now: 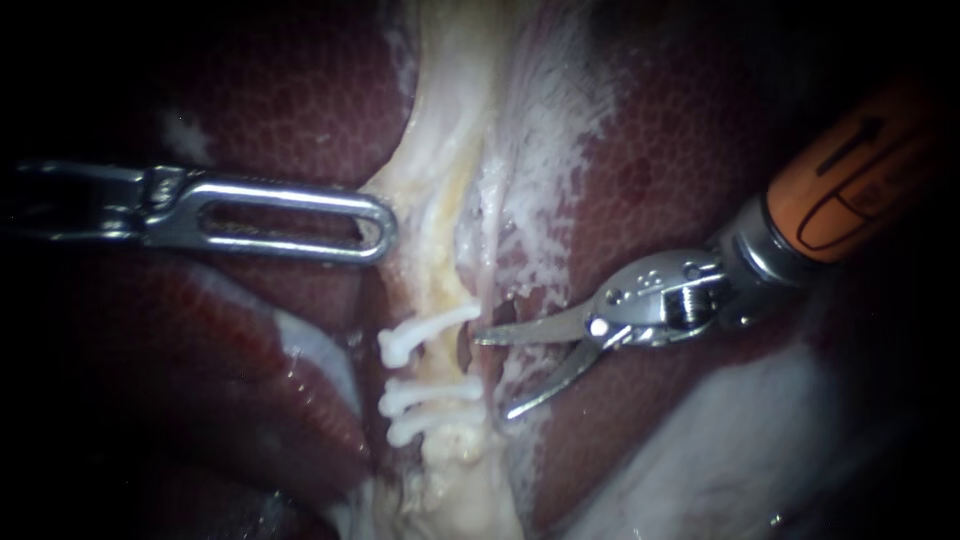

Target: Go to the cutting position left tube

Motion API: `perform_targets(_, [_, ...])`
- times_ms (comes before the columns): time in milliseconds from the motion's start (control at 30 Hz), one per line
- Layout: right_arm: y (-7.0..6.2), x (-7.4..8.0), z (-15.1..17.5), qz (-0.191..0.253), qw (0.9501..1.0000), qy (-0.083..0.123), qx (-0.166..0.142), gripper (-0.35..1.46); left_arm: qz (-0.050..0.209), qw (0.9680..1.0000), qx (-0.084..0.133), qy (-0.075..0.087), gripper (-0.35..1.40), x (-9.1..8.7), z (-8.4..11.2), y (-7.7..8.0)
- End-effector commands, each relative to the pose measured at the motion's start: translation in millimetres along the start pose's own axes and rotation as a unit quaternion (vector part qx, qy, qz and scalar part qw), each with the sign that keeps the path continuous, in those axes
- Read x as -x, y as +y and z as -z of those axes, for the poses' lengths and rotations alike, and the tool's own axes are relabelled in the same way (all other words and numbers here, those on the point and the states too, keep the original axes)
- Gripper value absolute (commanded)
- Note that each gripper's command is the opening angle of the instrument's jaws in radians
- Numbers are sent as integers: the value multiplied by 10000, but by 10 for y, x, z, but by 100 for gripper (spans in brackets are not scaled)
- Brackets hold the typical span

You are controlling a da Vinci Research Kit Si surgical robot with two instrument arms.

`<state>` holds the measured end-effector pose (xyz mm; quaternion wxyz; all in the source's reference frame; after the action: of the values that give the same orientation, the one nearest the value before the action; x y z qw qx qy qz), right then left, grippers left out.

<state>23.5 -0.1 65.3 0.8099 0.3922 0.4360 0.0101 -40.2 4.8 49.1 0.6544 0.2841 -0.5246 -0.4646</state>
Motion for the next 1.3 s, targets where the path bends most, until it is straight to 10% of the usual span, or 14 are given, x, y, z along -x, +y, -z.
perform_targets(33, [1, -1, -1, -12, 10000, 22, 1, 138, 0, 10000, 1, -1, -35, 0, 0, 0])
perform_targets(733, [17, -19, -7, -261, 9977, 630, -56, 125, -5, 10000, 3, -2, -35, -1, -1, 0])
perform_targets(1300, [19, -18, -29, -446, 9959, 720, -304, 111, -7, 10000, 1, -1, -35, -2, -1, 1])
